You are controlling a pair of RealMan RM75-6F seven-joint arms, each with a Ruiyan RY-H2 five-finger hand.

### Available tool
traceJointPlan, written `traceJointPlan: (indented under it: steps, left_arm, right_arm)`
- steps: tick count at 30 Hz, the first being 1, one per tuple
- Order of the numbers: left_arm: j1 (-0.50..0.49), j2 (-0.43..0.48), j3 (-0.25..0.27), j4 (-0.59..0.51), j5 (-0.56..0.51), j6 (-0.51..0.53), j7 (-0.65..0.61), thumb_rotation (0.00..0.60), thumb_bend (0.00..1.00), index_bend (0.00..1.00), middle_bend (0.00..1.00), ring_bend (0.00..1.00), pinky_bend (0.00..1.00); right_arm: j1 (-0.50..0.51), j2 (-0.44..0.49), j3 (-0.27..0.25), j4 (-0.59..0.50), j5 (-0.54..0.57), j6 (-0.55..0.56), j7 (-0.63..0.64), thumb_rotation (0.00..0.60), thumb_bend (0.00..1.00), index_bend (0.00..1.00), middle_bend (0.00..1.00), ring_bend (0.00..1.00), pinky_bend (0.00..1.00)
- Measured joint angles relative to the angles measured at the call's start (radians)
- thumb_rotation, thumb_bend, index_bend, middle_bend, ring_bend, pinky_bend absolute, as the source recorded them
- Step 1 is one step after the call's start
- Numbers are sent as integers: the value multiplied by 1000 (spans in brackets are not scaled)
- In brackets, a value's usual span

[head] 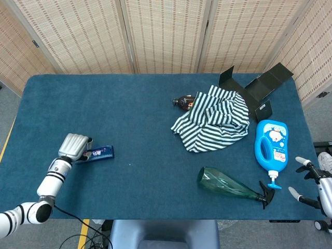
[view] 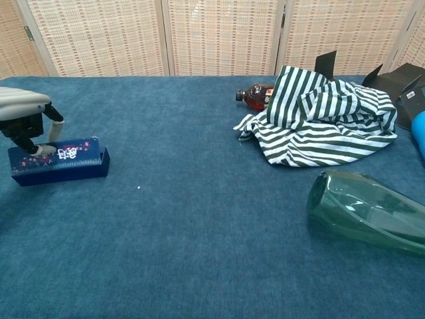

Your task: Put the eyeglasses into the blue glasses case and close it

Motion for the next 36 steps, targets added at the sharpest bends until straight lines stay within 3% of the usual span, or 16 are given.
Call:
traceJointPlan:
  steps: [3,8,11,15,19,24,32,36]
  left_arm:
    - [-21,-21,10,36,-38,-9,61,600,507,507,992,931,980]
    - [-52,-58,34,92,-104,-12,173,600,498,256,980,920,970]
    - [-62,-69,40,105,-153,15,234,600,498,168,975,915,959]
    - [-60,-52,32,60,-185,54,245,600,498,156,972,915,960]
    - [-54,18,25,-62,-215,31,201,600,492,156,970,914,960]
    - [-45,88,37,-171,-205,4,139,600,413,158,970,914,959]
    - [-57,28,59,-107,-221,-31,103,600,386,167,967,914,960]
    - [-67,-17,67,-48,-233,-39,93,600,386,260,969,914,960]
  right_arm:
    - [-1,0,0,1,-1,2,2,600,201,183,413,510,430]
    - [-5,0,-1,3,-4,9,5,600,201,183,421,515,430]
    - [-7,1,-1,3,-4,13,5,600,201,183,421,515,430]
    - [-8,3,1,2,0,12,3,600,201,183,421,515,430]
    - [-6,-1,2,4,-1,9,5,600,201,183,421,515,430]
    - [-2,-3,2,9,-1,3,9,600,201,183,421,515,430]
    - [-1,-2,4,13,2,1,14,600,201,183,421,515,430]
    - [-2,-3,3,14,4,0,14,600,201,183,421,515,430]
